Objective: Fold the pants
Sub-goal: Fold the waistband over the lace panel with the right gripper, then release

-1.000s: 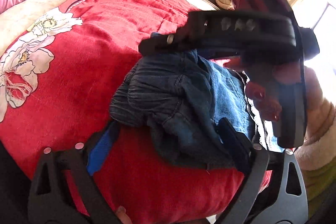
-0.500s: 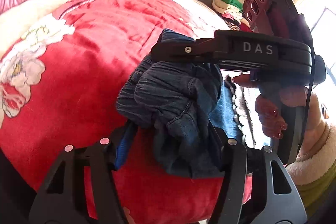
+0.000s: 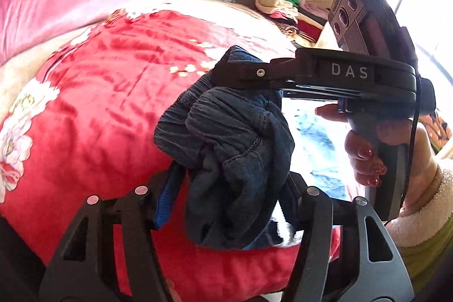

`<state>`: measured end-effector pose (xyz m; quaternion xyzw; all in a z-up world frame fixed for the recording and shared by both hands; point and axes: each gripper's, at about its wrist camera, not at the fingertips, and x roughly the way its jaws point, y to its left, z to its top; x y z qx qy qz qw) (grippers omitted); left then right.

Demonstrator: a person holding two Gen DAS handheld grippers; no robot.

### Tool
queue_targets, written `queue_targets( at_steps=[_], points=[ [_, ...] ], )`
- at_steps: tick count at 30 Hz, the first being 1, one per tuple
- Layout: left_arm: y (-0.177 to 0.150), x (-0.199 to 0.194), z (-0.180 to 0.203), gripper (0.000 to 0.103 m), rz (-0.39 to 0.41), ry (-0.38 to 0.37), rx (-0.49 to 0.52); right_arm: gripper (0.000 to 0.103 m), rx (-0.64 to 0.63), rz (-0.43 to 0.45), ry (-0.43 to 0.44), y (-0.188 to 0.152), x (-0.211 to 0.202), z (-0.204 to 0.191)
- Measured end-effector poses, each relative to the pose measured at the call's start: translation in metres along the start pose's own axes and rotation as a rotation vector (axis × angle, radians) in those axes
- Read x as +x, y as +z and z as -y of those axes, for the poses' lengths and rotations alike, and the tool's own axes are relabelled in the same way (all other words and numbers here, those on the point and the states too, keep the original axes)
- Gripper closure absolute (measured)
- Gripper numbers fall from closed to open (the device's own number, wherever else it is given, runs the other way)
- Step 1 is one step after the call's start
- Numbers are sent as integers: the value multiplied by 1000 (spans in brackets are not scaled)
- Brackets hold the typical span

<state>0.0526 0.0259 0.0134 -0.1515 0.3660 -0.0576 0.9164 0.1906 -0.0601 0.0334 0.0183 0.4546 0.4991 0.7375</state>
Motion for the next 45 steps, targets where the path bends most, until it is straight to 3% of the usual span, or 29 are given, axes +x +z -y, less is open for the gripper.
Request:
queue_targets(
  at_steps=[15, 32, 37, 41, 45],
  points=[
    [-6, 25, 84, 51, -43, -16, 174, 62, 135, 112, -21, -52, -77, 59],
    [-33, 65, 126, 50, -131, -60, 264, 62, 241, 174, -65, -97, -112, 104],
    [-43, 65, 136, 44, -140, -107, 283, 61, 275, 177, -89, -108, -118, 114],
    [-50, 67, 140, 29, -149, -130, 293, 60, 280, 184, -114, -112, -123, 112],
    [-49, 53, 134, 24, -138, -203, 260, 55, 275, 213, -123, -117, -132, 104]
  ],
)
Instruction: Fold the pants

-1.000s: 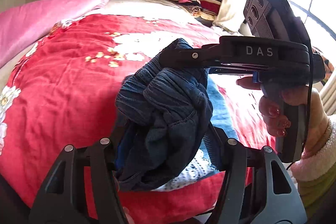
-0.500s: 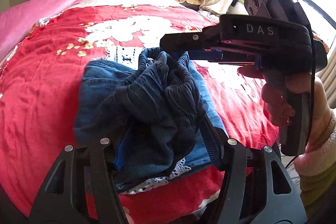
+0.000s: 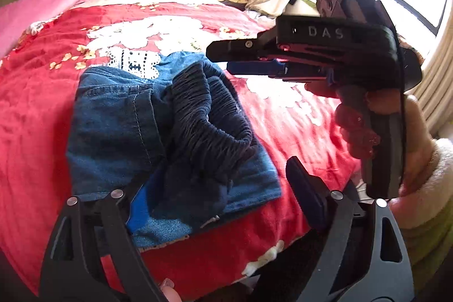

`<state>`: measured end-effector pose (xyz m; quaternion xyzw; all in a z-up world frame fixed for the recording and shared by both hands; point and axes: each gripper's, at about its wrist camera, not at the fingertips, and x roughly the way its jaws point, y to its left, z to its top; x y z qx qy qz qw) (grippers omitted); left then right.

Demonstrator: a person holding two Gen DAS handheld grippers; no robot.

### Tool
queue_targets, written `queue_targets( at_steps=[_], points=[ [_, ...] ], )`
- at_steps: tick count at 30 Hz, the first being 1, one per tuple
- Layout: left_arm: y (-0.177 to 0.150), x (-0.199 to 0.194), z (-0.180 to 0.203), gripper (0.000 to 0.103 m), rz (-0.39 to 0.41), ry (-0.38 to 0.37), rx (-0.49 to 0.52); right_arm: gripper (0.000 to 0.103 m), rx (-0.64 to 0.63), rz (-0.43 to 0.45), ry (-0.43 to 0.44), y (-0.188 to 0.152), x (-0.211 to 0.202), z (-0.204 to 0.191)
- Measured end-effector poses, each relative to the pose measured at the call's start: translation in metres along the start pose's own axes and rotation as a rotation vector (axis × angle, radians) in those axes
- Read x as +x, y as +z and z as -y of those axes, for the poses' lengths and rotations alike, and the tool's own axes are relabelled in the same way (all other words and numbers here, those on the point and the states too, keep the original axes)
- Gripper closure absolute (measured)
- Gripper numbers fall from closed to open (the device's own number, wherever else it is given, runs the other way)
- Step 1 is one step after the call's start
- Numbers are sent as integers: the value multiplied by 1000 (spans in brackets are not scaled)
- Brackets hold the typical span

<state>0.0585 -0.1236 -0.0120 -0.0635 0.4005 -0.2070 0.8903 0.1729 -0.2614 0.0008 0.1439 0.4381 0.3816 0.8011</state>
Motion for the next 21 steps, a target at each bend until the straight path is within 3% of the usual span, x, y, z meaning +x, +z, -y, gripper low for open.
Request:
queue_targets(
  at_steps=[4, 12, 17, 19, 21],
  points=[
    [-3, -31, -14, 17, 42, -61, -42, 49, -32, 37, -9, -6, -17, -9],
    [2, -70, -83, 12, 95, 91, -193, 31, -123, 99, -38, -40, -55, -33],
    [17, -71, -108, 12, 73, 143, -227, 29, -233, 87, -7, -71, -57, -69],
    [26, -63, -110, 12, 42, 128, -217, 29, -306, 56, 7, -84, -47, -89],
    [33, -54, -108, 26, 14, 95, -197, 29, -395, 28, 6, -97, -33, -109]
  ],
)
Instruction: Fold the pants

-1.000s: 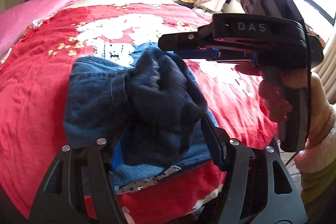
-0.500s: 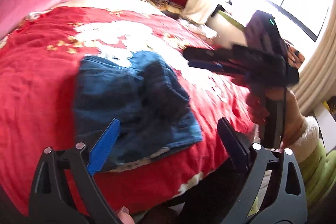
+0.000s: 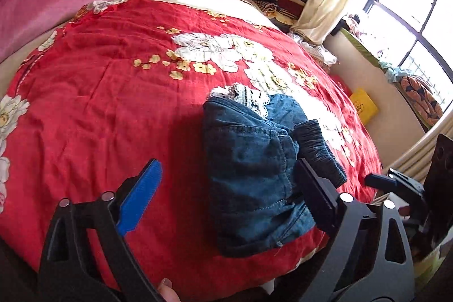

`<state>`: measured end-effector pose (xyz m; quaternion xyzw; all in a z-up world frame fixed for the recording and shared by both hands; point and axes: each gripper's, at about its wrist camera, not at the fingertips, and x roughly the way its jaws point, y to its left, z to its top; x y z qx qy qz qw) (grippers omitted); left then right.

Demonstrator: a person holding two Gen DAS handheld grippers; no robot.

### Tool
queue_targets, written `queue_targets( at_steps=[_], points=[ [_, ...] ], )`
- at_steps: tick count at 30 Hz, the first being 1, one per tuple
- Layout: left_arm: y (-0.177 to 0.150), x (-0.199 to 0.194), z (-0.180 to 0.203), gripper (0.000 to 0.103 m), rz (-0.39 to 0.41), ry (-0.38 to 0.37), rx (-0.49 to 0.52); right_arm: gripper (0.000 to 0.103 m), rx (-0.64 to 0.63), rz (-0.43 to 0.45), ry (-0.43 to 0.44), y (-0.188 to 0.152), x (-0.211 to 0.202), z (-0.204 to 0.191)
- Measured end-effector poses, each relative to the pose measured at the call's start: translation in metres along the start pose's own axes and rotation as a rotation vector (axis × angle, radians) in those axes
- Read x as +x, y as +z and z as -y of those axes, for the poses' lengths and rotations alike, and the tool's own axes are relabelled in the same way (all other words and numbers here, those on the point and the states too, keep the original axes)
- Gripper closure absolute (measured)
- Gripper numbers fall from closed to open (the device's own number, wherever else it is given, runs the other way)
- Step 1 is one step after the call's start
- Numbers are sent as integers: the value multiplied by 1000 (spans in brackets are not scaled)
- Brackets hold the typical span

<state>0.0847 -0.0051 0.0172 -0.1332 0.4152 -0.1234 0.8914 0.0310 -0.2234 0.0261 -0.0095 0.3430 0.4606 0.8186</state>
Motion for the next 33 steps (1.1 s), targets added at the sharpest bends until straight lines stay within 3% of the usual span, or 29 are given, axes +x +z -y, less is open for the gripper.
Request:
queue_targets(
  at_steps=[2, 5, 9, 17, 19, 20, 25, 28, 33],
  points=[
    [5, 13, 7, 36, -45, -41, 17, 29, -77, -37, -17, -3, 16, -17],
    [13, 33, 16, 43, -105, -95, 44, 30, -175, -77, -55, -8, 35, -31],
    [17, 59, 27, 44, -151, -76, 114, 32, -290, -92, -123, -7, 51, -41],
    [28, 93, 18, 44, -213, -67, 102, 34, -601, -118, -240, -14, 97, -68],
    [29, 93, 18, 44, -213, -67, 103, 58, -610, -155, -254, -19, 110, -66],
    [29, 93, 18, 44, -212, -64, 105, 86, -608, -169, -231, -22, 112, -65],
    [29, 96, 19, 44, -214, -55, 124, 95, -606, -183, -158, -43, 93, -61],
    [29, 97, 20, 44, -213, -60, 120, 95, -556, -197, -177, -55, 93, -47],
    [29, 98, 22, 44, -210, -51, 128, 89, -478, -148, -112, -48, 80, -48]
  ],
)
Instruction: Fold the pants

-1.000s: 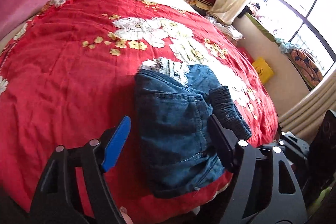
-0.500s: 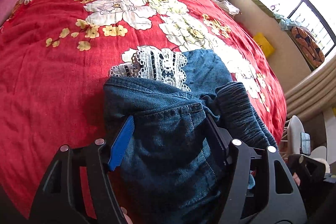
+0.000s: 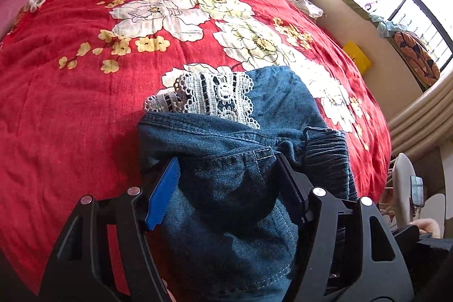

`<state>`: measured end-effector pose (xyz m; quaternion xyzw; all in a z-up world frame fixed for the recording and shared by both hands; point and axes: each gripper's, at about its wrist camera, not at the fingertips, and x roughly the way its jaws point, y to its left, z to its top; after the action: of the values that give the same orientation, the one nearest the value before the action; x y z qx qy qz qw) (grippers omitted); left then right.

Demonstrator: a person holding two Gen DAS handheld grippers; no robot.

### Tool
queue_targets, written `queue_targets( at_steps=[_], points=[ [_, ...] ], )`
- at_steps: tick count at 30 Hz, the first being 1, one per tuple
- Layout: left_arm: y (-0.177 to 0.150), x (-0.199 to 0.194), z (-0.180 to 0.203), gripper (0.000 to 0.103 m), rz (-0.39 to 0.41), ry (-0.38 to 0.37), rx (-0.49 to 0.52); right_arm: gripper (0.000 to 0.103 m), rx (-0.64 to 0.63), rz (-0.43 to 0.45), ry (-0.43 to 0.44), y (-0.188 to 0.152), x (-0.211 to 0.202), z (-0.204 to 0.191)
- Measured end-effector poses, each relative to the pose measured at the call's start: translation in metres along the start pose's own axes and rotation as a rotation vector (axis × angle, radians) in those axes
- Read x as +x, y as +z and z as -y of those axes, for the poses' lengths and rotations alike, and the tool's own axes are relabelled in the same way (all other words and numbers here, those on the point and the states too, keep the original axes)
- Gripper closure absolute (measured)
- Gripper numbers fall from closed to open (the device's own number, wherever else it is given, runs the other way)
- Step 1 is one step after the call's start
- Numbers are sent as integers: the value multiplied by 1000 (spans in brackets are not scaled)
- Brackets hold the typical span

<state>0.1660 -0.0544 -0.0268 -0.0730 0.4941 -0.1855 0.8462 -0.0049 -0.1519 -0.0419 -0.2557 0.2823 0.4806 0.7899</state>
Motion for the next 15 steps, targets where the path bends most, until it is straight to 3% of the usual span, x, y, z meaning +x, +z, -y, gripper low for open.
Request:
queue_targets(
  at_steps=[2, 6, 12, 13, 15],
  points=[
    [0, -1, -1, 44, 0, -4, 0, 79, 6, 59, 9, 9, -16, -1],
    [2, -2, -4, 44, -2, -10, -9, 73, -52, 147, 45, 29, -27, -14],
    [2, -2, -3, 44, -1, -5, -4, 73, -187, 47, -29, 49, 22, -35],
    [2, -2, -3, 44, -1, -5, -4, 74, -187, 24, -37, 49, 31, -36],
    [2, -2, -3, 44, 0, -3, -2, 101, -172, -11, -32, 46, 49, -33]
  ],
)
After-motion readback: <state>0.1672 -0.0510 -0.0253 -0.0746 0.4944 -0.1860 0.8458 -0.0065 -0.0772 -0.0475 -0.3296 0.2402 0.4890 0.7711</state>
